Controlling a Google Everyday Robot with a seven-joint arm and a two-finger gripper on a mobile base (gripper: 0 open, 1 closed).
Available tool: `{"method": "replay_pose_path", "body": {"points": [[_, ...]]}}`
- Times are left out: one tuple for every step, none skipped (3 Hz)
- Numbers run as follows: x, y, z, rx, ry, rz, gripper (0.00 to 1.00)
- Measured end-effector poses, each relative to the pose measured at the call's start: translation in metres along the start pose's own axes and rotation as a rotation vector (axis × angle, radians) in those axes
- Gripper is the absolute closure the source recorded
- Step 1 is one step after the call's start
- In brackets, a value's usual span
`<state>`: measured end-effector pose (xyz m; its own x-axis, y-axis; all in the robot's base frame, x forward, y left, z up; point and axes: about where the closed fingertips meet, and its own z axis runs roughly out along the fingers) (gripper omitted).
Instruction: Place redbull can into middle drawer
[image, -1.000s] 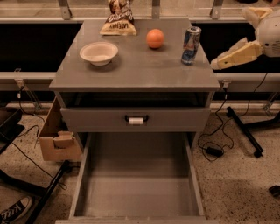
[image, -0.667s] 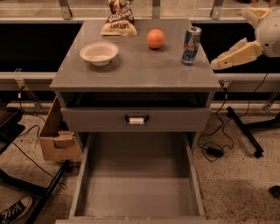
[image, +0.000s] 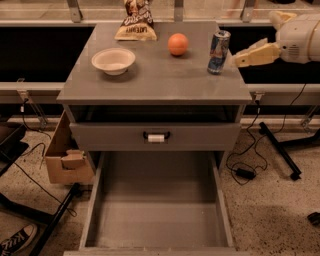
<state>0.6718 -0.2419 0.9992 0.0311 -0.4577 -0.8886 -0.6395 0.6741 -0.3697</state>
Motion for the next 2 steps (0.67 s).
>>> {"method": "replay_pose_path", "body": {"points": [[0.013, -0.028, 0.031, 0.055, -0.027, 0.096, 0.0], [0.026, -0.046, 0.054, 0.088, -0.035, 0.181, 0.0]]}}
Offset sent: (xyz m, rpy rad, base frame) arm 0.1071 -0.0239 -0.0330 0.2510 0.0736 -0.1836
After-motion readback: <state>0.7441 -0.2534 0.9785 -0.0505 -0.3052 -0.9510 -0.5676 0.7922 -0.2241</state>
